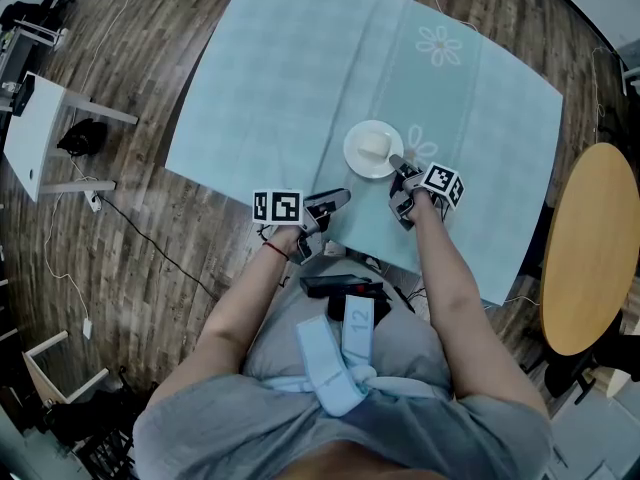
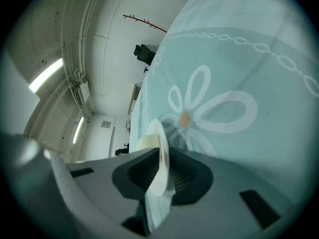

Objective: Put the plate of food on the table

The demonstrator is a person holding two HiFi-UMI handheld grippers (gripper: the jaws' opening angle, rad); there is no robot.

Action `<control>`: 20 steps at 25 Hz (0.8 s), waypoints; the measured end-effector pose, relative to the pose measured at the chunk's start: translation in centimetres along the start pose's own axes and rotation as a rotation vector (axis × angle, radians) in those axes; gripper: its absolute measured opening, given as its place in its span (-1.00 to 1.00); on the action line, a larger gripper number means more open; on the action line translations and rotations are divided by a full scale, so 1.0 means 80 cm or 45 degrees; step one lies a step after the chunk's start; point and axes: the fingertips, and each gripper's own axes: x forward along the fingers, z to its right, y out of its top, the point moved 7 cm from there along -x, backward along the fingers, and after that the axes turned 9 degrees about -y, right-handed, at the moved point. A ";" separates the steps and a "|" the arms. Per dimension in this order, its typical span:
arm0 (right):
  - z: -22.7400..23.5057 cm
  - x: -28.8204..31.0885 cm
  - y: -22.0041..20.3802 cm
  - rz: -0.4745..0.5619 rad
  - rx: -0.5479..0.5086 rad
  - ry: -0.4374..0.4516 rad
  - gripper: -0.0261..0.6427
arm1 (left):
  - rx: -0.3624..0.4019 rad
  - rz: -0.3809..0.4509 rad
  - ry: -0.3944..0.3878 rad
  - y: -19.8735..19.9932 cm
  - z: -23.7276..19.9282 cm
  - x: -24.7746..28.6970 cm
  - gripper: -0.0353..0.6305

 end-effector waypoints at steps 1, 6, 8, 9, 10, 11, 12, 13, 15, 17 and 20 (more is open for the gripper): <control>0.001 0.000 -0.001 -0.001 -0.006 -0.015 -0.80 | 0.034 0.000 0.001 -0.002 0.001 -0.001 -0.68; 0.003 -0.006 0.000 -0.013 -0.086 -0.085 -0.80 | 0.261 0.018 0.026 0.005 0.012 0.001 -0.68; 0.004 -0.010 0.000 -0.016 -0.116 -0.103 -0.80 | 0.341 0.024 0.043 0.009 0.017 0.003 -0.68; 0.003 -0.012 0.001 -0.016 -0.131 -0.111 -0.80 | 0.370 0.025 0.051 0.010 0.019 0.003 -0.68; 0.003 -0.014 0.001 -0.015 -0.145 -0.118 -0.80 | 0.391 0.023 0.059 0.011 0.020 0.004 -0.68; 0.003 -0.016 0.002 -0.012 -0.156 -0.123 -0.80 | 0.408 0.020 0.067 0.013 0.019 0.004 -0.68; 0.004 -0.018 0.003 -0.009 -0.164 -0.125 -0.80 | 0.421 0.019 0.076 0.013 0.019 0.004 -0.68; 0.004 -0.020 0.003 -0.005 -0.172 -0.124 -0.80 | 0.431 0.021 0.087 0.013 0.018 0.003 -0.68; 0.001 -0.024 0.003 0.004 -0.195 -0.114 -0.80 | 0.450 0.031 0.114 0.013 0.014 -0.001 -0.68; -0.003 -0.028 0.003 0.015 -0.226 -0.098 -0.80 | 0.468 0.034 0.132 0.012 0.012 -0.004 -0.68; -0.013 -0.033 0.000 0.015 -0.317 -0.083 -0.80 | 0.506 0.021 0.137 0.012 0.012 -0.005 -0.68</control>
